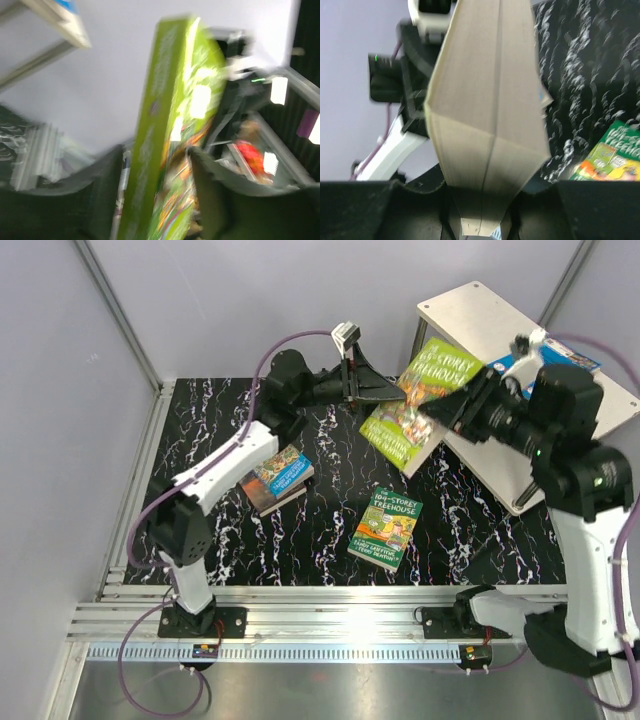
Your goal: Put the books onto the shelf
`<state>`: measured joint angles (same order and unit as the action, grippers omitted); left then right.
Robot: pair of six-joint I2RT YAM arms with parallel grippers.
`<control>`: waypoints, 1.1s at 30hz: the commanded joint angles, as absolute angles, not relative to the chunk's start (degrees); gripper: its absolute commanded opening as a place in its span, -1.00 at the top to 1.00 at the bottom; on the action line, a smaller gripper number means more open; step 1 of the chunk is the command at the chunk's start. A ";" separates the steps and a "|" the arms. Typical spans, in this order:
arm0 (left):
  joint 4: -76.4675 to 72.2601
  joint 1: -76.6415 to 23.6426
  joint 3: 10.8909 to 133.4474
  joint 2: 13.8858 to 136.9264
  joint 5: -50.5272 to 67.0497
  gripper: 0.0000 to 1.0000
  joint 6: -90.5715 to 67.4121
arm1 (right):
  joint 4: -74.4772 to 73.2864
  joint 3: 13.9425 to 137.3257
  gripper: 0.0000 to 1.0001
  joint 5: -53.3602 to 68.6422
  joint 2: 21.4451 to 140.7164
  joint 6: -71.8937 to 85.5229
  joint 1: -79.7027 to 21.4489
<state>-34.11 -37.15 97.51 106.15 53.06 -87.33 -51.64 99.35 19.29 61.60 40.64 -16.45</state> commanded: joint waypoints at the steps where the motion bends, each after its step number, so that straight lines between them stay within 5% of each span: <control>1: -0.25 -35.25 100.73 97.04 49.32 -0.97 -61.47 | -59.12 121.06 1.00 6.71 69.85 30.88 -16.35; 4: 3.43 -32.96 93.28 91.16 47.55 -0.97 -56.78 | -67.48 141.84 1.00 3.42 81.27 26.82 -11.37; 7: 2.46 -31.03 83.69 84.67 46.67 -0.98 -56.43 | -71.98 153.95 1.00 18.33 91.04 31.00 7.60; 13: 8.60 -29.71 71.66 74.29 44.13 -0.97 -50.46 | -67.51 149.58 1.00 35.76 97.90 39.97 30.02; 20: 11.94 -29.27 66.27 69.08 43.51 -0.97 -46.76 | -53.18 151.52 1.00 53.77 108.18 54.22 39.53; 33: 12.56 -29.00 66.88 70.49 44.12 -0.98 -43.77 | -63.37 144.76 1.00 61.96 108.90 49.04 42.71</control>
<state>13.76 -29.28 66.15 70.54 43.79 -45.67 -63.22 145.82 56.82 111.35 48.58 42.33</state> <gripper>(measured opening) 0.985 0.342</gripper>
